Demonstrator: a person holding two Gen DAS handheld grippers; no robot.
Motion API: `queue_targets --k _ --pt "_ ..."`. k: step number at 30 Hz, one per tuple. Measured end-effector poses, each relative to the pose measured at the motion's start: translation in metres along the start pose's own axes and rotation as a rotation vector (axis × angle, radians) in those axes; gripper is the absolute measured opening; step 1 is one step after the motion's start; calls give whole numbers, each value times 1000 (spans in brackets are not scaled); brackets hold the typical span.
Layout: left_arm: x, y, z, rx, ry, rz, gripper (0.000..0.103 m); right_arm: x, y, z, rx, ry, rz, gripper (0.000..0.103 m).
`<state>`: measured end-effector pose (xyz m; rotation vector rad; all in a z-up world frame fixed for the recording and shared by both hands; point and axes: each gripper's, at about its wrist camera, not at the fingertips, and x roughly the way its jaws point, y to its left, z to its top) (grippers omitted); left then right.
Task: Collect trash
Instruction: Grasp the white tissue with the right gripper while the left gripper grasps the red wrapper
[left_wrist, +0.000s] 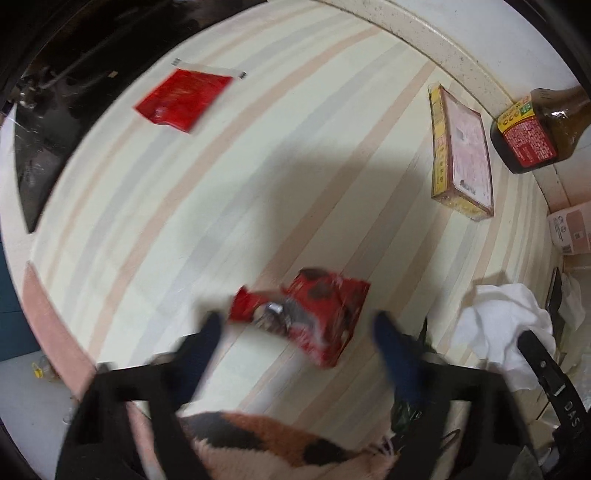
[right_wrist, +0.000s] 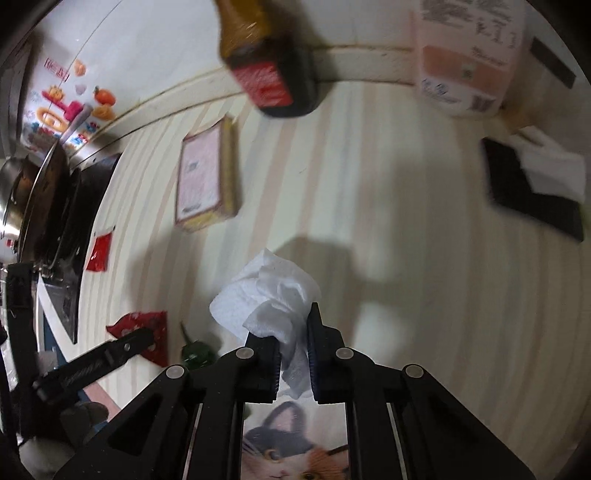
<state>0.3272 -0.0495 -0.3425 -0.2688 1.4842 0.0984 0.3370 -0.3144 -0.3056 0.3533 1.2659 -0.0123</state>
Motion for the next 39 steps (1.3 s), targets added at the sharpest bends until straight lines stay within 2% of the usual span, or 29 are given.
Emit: queue_targets --k 2,3,4,8,12,18,22,29,34,39 --pt "-2 -2 4 19 -26 -6 28 -2 -4 3 10 -8 -12 12" --pt "-6 -5 5 42 -45 -2 9 -5 -10 5 13 -12 -14 12" --pt "-8 -5 7 51 -53 1 5 -6 -11 5 13 -15 -18 11" --pt "-26 0 9 69 -107 39 3 -16 -10 8 3 -33 -11 10" --pt "-54 25 2 45 -169 59 3 -28 14 7 -38 -68 11 9" --pt "-98 89 -22 -46 -254 65 3 -51 69 -1 -117 -104 86 8" --pt "-117 151 -62 -111 -307 71 3 -67 120 -23 -189 -113 146 8" --pt "-157 261 -137 -273 -370 81 3 -79 220 -104 -348 -61 229 8" --pt "-166 350 -207 -411 -383 110 3 -70 298 -189 -477 19 282 8" --pt "-154 440 -282 -563 -350 142 3 -49 369 -287 -598 109 320 8"
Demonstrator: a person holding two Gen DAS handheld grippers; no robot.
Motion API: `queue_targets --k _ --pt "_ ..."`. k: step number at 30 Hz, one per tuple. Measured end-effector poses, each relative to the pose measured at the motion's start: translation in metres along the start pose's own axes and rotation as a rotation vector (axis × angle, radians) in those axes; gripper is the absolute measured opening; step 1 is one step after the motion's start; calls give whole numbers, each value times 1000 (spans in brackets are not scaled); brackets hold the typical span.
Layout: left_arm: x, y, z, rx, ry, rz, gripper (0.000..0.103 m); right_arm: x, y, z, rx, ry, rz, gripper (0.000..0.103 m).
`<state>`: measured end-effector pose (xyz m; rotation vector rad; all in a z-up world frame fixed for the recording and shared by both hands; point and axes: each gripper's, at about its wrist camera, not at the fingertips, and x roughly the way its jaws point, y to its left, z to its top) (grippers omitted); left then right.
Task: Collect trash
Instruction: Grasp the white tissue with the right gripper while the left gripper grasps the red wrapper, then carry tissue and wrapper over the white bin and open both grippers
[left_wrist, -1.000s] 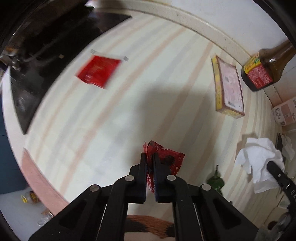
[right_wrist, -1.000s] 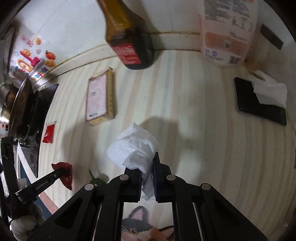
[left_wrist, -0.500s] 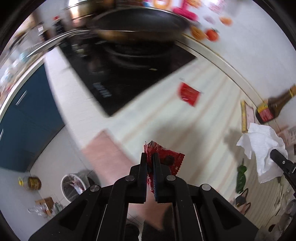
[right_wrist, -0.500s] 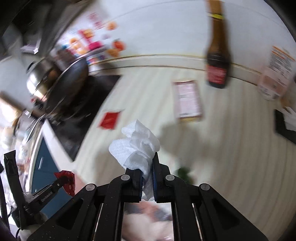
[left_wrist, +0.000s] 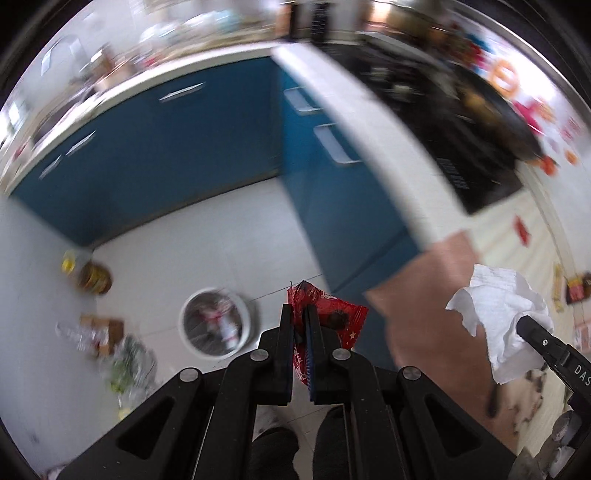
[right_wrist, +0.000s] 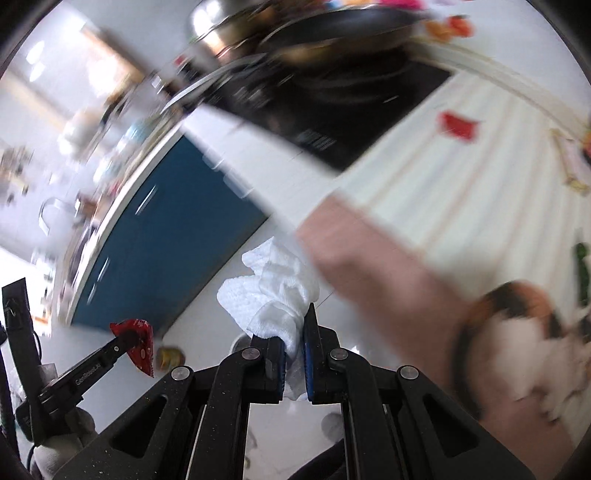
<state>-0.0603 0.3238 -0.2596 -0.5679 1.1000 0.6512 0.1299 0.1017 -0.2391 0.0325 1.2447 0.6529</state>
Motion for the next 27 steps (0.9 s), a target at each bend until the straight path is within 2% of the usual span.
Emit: queue_targets --k 5,8,13,20,27 --pt "31 91 -25 -171 60 39 3 65 73 -37 -107 105 9 8" --pt "59 132 -40 -271 109 51 3 105 99 -54 -156 178 1 8" --pt "129 192 -71 -403 191 74 3 200 140 -92 -268 293 -11 7" --pt "262 267 -120 -581 280 75 3 365 147 -140 -330 424 3 7" --pt "410 305 -153 -652 332 17 3 540 125 -212 -364 547 16 7"
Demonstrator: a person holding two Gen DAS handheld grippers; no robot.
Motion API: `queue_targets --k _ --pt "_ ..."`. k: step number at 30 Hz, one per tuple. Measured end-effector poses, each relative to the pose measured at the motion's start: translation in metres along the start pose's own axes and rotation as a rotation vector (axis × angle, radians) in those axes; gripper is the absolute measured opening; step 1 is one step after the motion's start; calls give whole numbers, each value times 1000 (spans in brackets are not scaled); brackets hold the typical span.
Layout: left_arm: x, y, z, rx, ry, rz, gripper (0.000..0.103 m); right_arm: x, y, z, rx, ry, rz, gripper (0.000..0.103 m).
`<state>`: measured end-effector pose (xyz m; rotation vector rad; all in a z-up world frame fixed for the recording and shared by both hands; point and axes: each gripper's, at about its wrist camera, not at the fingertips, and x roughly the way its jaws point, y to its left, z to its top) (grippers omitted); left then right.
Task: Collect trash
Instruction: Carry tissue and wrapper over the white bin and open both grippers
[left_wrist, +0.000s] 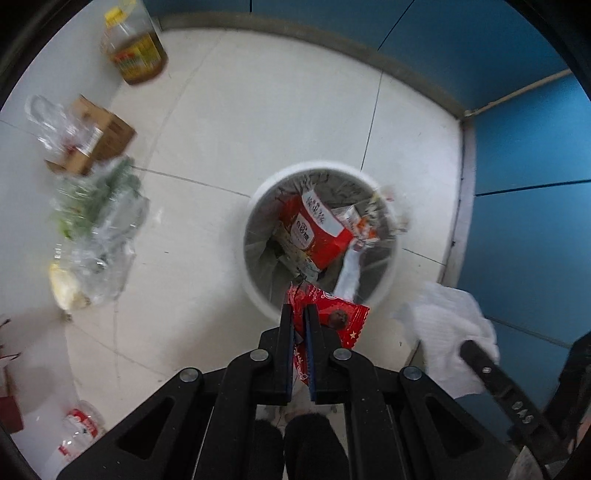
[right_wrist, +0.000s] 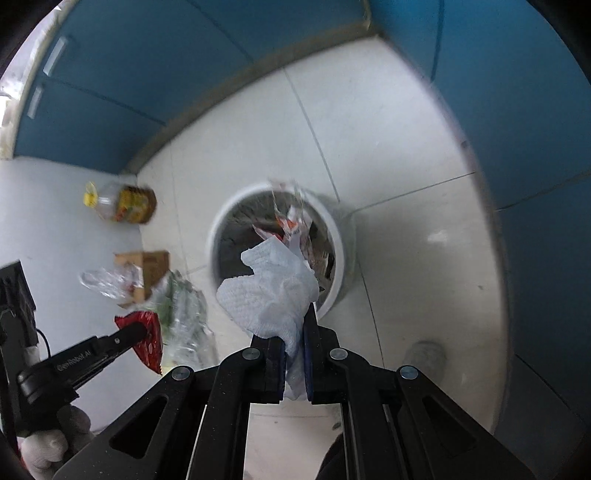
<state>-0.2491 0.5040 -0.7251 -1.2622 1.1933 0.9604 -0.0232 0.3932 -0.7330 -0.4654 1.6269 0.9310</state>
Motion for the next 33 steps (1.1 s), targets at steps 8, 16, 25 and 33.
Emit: queue_targets --k 8,16,25,33 --pt "93 11 20 10 46 40 11 131 -11 29 -80 64 7 7" --pt "84 26 25 6 -28 132 99 162 3 43 -160 104 -1 44" --pt "5 12 3 77 -137 216 100 70 23 28 -268 -11 -105 90" --pt "-113 -8 -44 151 -244 236 101 -56 56 -15 -400 -119 -271 101"
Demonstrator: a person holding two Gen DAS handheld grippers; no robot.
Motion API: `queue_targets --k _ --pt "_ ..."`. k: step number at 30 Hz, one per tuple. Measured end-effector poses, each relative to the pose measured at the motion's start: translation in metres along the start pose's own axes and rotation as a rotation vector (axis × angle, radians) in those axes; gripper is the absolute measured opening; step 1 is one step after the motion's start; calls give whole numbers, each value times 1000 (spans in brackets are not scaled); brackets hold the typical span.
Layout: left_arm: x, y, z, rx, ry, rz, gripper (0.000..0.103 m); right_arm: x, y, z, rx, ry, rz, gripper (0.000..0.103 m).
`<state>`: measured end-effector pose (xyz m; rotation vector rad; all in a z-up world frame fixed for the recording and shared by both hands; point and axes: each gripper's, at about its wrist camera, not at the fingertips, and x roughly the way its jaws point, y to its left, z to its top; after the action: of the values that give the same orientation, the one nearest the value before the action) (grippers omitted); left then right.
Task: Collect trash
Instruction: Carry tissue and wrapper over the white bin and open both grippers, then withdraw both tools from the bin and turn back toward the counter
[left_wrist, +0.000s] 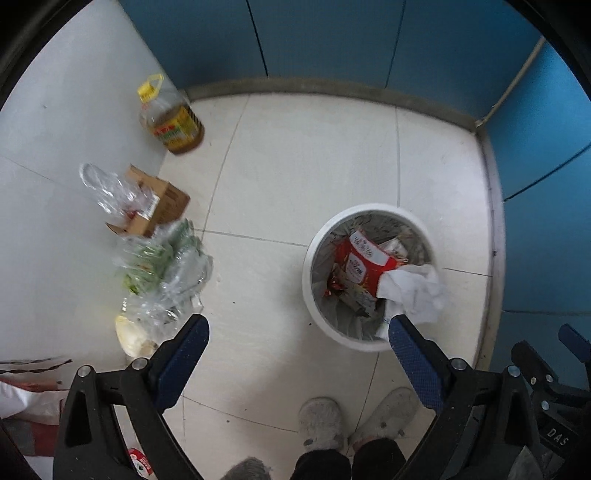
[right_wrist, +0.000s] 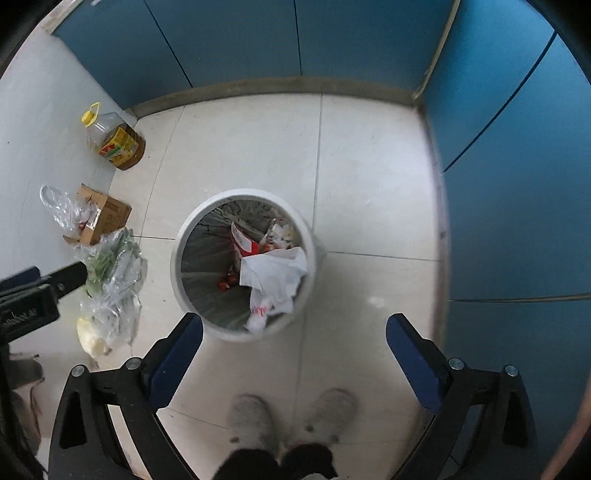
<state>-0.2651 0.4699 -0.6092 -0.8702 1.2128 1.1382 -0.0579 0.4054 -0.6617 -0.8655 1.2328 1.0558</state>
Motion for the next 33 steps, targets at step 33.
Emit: queue_targets --k 33 --pt "-401 10 -84 142 -299 -125 103 -471 -51 -110 326 -341 221 103"
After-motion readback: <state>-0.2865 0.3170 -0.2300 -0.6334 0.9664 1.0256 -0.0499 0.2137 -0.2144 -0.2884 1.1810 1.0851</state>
